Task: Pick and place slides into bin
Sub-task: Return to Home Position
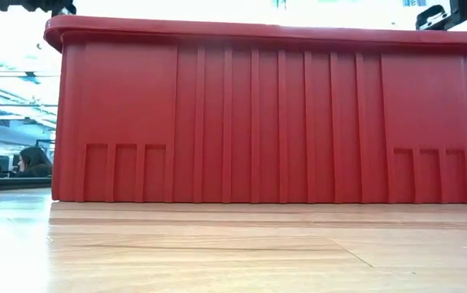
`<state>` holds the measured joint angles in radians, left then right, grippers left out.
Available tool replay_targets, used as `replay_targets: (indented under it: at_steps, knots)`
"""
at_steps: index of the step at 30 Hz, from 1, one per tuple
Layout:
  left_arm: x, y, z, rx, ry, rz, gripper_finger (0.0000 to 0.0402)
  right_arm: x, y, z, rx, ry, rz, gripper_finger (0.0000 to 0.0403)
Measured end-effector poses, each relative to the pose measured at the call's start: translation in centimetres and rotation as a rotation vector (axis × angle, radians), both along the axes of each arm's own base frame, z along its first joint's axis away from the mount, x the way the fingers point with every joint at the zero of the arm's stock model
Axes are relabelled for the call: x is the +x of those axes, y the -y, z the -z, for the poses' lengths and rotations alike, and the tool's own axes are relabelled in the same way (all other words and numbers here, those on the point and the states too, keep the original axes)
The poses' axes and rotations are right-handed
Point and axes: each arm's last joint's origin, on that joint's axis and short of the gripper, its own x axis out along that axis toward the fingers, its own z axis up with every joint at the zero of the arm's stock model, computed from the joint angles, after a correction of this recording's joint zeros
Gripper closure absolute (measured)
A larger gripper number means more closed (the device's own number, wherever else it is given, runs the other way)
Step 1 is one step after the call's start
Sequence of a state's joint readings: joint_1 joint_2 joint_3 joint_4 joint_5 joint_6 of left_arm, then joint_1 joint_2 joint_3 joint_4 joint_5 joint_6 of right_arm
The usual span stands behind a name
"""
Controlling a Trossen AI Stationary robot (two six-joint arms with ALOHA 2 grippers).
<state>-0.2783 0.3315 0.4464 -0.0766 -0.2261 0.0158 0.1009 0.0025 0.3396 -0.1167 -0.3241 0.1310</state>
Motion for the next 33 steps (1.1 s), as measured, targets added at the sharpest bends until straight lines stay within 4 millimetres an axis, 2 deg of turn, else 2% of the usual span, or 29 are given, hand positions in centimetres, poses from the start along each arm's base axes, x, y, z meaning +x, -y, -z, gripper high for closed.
replay_targets:
  at_steps: [6, 14, 18, 25, 29, 33]
  knots:
    - [-1.1, -0.3, 3.0, -0.048, 0.042, 0.002, 0.0396, 1.0, -0.2, 1.8, 0.017, 0.034, -0.024, 0.0403]
    - [-1.8, -0.5, 5.8, -0.067, 0.07, 0.015, 0.0394, 2.0, -0.3, 4.4, 0.068, 0.099, -0.034, 0.0403]
    - [-1.6, -0.4, 7.6, -0.068, 0.054, 0.015, 0.04, 1.8, -0.4, 3.8, 0.07, 0.223, -0.09, 0.0403]
    - [-0.7, -0.1, 10.2, -0.085, 0.079, 0.025, 0.0391, 1.9, -0.4, 4.3, 0.078, 0.165, -0.108, 0.0403]
    - [-0.7, -0.1, 10.2, -0.078, 0.068, 0.028, 0.0399, 2.0, -0.5, 4.5, 0.07, 0.149, -0.113, 0.0403]
    - [-0.7, -0.1, 10.2, -0.043, 0.08, 0.043, 0.0389, 2.0, -0.5, 4.7, 0.014, 0.154, -0.102, 0.0403]
